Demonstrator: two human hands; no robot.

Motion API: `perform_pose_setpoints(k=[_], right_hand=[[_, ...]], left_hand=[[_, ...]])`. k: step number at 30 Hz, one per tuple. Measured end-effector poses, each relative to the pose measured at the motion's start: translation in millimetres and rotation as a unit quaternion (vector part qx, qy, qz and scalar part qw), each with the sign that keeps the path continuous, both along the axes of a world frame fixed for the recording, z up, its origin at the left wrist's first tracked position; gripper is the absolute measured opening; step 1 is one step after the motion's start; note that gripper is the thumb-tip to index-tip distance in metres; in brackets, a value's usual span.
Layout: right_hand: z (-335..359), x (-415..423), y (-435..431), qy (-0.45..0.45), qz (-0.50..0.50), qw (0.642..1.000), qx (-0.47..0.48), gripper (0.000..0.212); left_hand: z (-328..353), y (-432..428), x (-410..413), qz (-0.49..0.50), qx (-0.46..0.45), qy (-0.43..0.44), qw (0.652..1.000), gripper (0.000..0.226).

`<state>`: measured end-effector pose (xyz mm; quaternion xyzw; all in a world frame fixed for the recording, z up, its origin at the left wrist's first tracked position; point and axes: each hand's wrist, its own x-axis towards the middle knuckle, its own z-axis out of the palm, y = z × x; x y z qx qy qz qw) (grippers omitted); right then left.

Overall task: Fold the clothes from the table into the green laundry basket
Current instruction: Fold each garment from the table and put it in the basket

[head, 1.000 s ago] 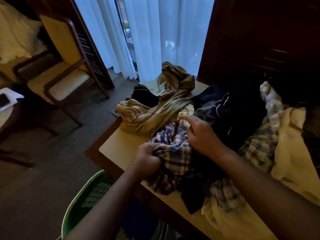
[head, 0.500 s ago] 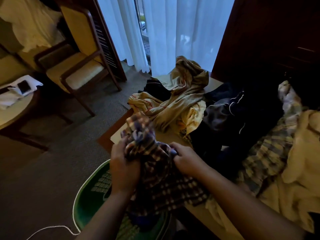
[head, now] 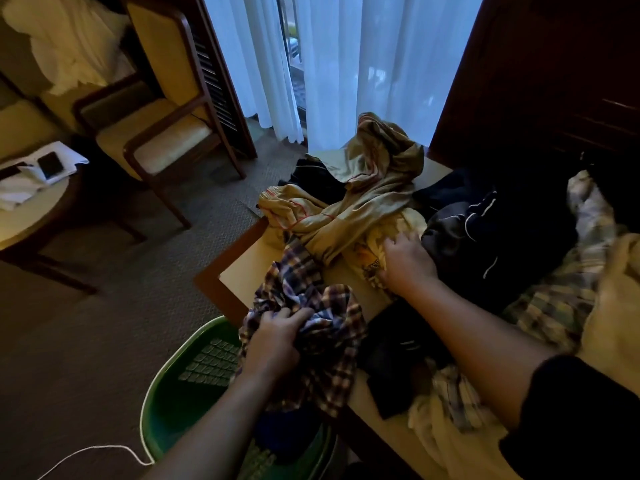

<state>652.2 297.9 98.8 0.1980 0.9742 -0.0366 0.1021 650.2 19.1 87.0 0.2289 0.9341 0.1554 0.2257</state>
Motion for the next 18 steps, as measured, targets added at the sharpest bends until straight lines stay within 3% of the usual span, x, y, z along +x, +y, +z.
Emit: perform_pose_setpoints(k=[2,6,11,13,15,16,18], right_hand=[[9.2,3.1,-6.6,0.08,0.024,0.996,0.002,0.04],[25.2,42.2,-28.5,0.164,0.127,0.975,-0.079,0.037],[48.6,84.1,-51.1,0.042,0.107,0.942,-0.314,0.028],[41.1,84.6,-56.1,0.002,0.125,0.956,-0.267,0.062],[23.1,79.0,-64.5,-0.082,0.141,0.975,-0.149,0.102],[14.4,75.6,-71.1,-0.108,0.15,0.978,-0.1,0.102],[5.4,68.9,-82.4,-0.1,0.149,0.983,-0.048,0.073]], left_hand=[[0.2,-7.2,-9.7,0.024,0.048,-0.009,0.999,0.06],[4.3,-14.5,-17.5,0.092,0.149,-0.054,0.983,0.058],[1.9,-18.3,-15.8,0.075,0.15,-0.077,0.983,0.048],[3.6,-17.3,-12.9,0.076,0.142,-0.08,0.984,0.047],[3.3,-18.1,-12.1,0.084,0.148,-0.083,0.982,0.046],[3.3,-19.8,-11.5,0.083,0.152,-0.086,0.981,0.045],[3.8,-25.2,-8.7,0.073,0.162,-0.091,0.98,0.041]])
